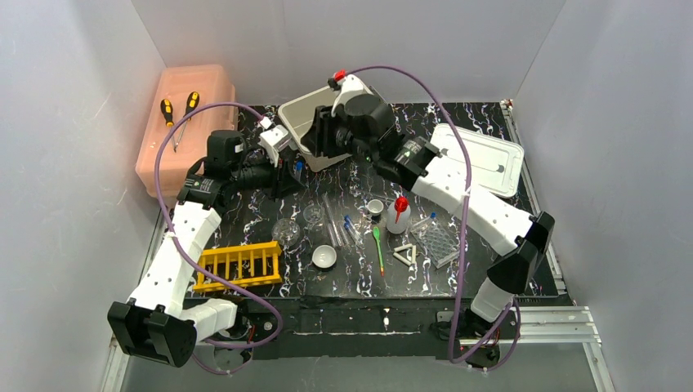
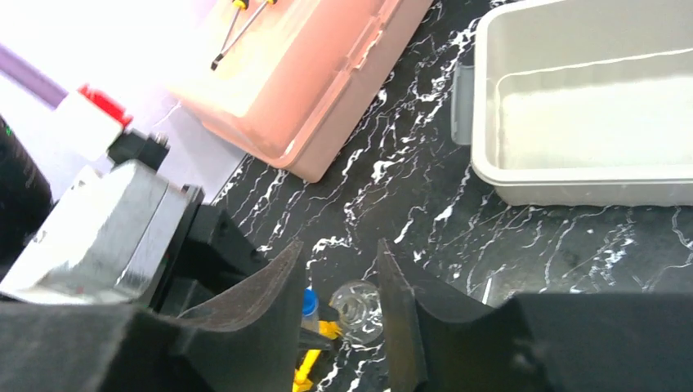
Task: Organize the chemistry lab equipment
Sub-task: Pick up the test tube at the center of the board, then insert the test tube into the slot of the test tube rack.
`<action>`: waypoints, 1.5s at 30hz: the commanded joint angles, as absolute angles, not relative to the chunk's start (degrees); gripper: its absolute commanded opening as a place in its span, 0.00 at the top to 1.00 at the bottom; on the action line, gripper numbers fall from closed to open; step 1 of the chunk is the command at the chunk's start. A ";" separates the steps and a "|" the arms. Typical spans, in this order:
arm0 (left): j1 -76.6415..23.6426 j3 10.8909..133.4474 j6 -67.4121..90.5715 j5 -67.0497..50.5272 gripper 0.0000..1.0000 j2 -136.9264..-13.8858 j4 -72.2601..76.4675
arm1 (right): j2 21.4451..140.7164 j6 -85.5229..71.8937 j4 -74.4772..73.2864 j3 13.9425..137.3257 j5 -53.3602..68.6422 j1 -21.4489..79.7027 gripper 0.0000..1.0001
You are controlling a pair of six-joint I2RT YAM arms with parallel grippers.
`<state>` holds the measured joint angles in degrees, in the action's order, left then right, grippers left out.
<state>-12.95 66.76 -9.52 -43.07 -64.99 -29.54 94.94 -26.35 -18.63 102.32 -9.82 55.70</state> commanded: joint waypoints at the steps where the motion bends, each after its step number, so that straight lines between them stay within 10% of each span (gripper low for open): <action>1: -13.80 66.36 -16.04 -40.09 1.00 -63.30 -32.63 | 97.14 -26.29 -27.48 109.24 -1.38 53.33 0.51; 33: -16.45 67.33 -24.87 -32.74 1.00 -63.29 -34.71 | 103.62 -27.60 -30.73 110.52 14.81 51.59 0.55; 42: -16.87 67.19 -24.41 -33.04 0.99 -63.07 -35.07 | 102.92 -28.29 -29.21 108.37 14.45 51.42 0.83; 45: -16.87 67.66 -24.39 -32.84 0.70 -63.28 -35.51 | 102.65 -28.21 -29.51 107.20 14.48 51.10 0.97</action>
